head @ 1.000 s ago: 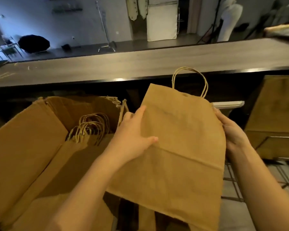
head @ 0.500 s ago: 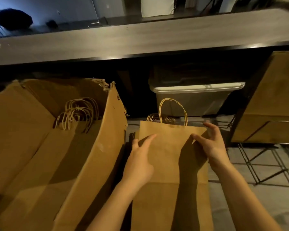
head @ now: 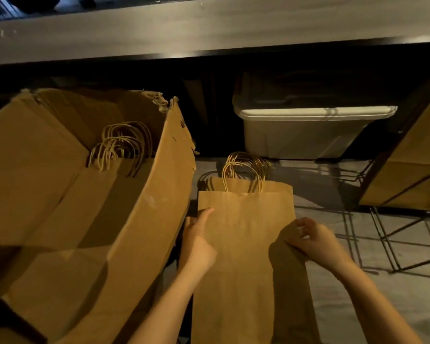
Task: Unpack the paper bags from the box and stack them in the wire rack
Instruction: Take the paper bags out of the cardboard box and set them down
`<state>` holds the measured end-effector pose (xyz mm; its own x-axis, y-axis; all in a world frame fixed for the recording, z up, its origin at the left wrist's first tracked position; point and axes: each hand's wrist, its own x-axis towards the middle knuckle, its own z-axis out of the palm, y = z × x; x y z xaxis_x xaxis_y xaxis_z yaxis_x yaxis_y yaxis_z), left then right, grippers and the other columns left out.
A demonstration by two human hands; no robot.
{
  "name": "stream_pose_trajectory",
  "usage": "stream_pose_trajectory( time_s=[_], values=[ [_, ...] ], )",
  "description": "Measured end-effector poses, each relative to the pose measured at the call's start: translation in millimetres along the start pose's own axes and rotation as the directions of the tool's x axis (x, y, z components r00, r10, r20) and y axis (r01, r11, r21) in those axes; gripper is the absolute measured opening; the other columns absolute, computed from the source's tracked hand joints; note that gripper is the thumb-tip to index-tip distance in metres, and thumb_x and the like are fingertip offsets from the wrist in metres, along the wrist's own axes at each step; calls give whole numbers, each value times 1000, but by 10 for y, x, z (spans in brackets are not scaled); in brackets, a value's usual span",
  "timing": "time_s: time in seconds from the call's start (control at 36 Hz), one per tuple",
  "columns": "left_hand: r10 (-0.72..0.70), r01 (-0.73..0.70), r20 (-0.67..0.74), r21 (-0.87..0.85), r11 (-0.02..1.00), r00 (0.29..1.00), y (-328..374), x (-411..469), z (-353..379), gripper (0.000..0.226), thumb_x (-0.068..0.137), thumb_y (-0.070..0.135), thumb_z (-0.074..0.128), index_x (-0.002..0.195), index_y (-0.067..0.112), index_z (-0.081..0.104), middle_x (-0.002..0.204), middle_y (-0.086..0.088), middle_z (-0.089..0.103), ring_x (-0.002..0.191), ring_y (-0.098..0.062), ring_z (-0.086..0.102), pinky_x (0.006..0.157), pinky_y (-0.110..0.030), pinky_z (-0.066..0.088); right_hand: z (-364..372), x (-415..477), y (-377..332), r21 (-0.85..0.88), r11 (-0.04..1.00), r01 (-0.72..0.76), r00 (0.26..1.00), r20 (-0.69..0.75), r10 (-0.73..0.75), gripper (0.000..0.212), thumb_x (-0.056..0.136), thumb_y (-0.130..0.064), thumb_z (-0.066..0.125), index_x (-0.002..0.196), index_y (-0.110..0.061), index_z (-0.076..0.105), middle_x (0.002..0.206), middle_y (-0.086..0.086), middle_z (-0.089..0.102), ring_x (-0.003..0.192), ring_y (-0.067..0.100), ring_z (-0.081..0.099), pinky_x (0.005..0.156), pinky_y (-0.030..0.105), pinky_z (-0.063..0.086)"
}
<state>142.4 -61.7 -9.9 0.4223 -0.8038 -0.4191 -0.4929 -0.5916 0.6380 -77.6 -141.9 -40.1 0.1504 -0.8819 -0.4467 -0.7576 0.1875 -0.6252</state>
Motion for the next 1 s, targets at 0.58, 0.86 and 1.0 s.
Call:
stream_pose_trajectory(
  time_s=[0.58, 0.86, 1.0],
  values=[
    [53, -55, -43, -45, 997, 998, 226, 66, -32, 54, 94, 19, 55, 144, 23, 33, 147, 2, 21, 124, -12, 34, 97, -21, 31, 105, -144, -169, 312, 931, 188, 937, -341, -75, 39, 95, -14, 54, 133, -11, 48, 107, 5, 60, 96, 18, 56, 80, 27, 42],
    [-117, 108, 213, 53, 993, 970, -61, 24, 125, 73, 96, 33, 52, 151, 29, 4, 159, 3, -10, 146, -20, 4, 114, -33, 19, 441, -309, 26, -61, 959, 277, 955, -95, -282, 75, 92, -13, 57, 150, -14, 10, 158, 1, 10, 146, 19, 12, 114, 22, 10],
    [-36, 34, 187, 11, 999, 982, -84, -9, 103, 65, 96, 28, 52, 150, 30, 16, 159, 5, -10, 146, -16, 2, 112, -28, 19, 551, -359, 93, -103, 961, 258, 962, -66, -265, 74, 94, -23, 55, 150, -17, 7, 149, -13, -7, 145, 11, -8, 111, 18, -2]
  ],
)
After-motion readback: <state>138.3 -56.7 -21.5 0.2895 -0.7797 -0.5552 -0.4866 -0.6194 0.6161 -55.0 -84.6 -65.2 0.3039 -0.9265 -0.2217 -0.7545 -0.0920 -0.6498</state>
